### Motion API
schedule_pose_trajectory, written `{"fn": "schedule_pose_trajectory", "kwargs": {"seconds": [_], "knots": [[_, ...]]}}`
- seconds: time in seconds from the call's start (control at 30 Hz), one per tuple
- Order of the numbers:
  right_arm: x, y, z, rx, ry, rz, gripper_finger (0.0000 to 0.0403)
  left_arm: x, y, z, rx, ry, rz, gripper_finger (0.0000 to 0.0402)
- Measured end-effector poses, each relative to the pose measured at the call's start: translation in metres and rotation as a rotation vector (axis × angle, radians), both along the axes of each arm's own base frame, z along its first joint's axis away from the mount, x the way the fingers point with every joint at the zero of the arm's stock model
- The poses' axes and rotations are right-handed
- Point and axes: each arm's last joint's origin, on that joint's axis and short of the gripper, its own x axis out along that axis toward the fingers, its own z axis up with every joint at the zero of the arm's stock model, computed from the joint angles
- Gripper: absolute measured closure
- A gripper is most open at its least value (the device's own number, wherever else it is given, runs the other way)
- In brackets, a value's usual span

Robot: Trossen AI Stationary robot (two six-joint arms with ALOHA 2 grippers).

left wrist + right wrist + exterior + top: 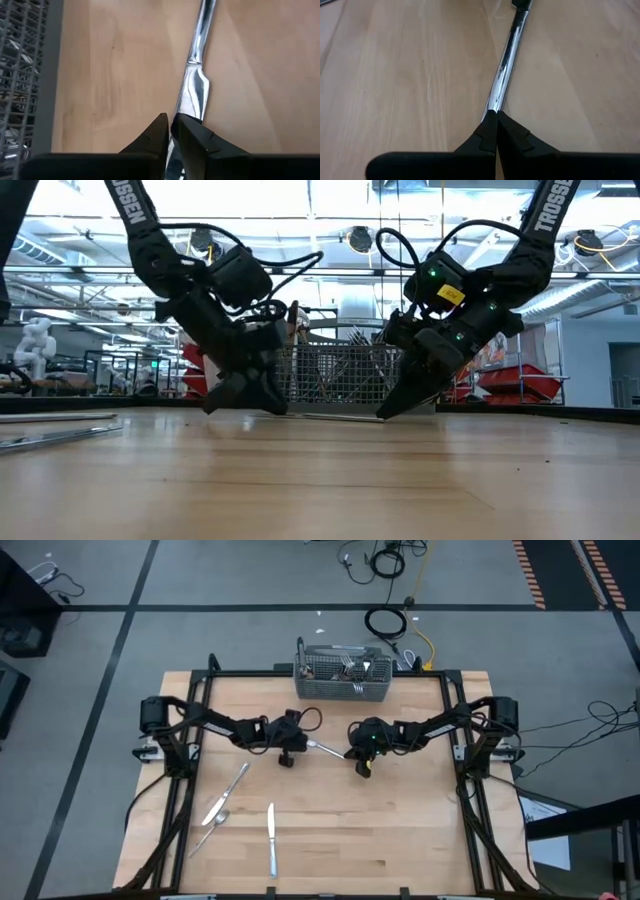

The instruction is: Sort silverware

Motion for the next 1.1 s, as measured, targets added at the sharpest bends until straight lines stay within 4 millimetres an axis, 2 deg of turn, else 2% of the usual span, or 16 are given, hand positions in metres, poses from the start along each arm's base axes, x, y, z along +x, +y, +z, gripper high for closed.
{"fn": "schedule_pose_trajectory", "kwargs": {"seconds": [0.13, 0.33, 0.47, 0.67, 1.1], "knots": [[0.001, 0.0, 0.0, -0.008, -0.004, -0.006, 0.0403, -0.004, -0.002, 0.013, 0.052, -0.002, 0.037, 0.0347], [0.0, 0.0, 0.0, -0.008, 0.002, -0.005, 0.0403, -0.009, -0.01, 0.045, -0.025, -0.089, -0.044, 0.0346], [0.0, 0.0, 0.0, -0.02, 0.0, 0.007, 0.0403, -0.015, -0.011, 0.034, -0.051, 0.007, -0.045, 0.0346], [0.0, -0.001, -0.001, -0.019, 0.001, 0.008, 0.0403, -0.012, -0.019, 0.026, -0.103, 0.03, -0.071, 0.0346], [0.0, -0.001, 0.0, -0.02, -0.008, 0.005, 0.0403, -0.02, -0.046, 0.06, -0.216, -0.056, 0.038, 0.0346]]}}
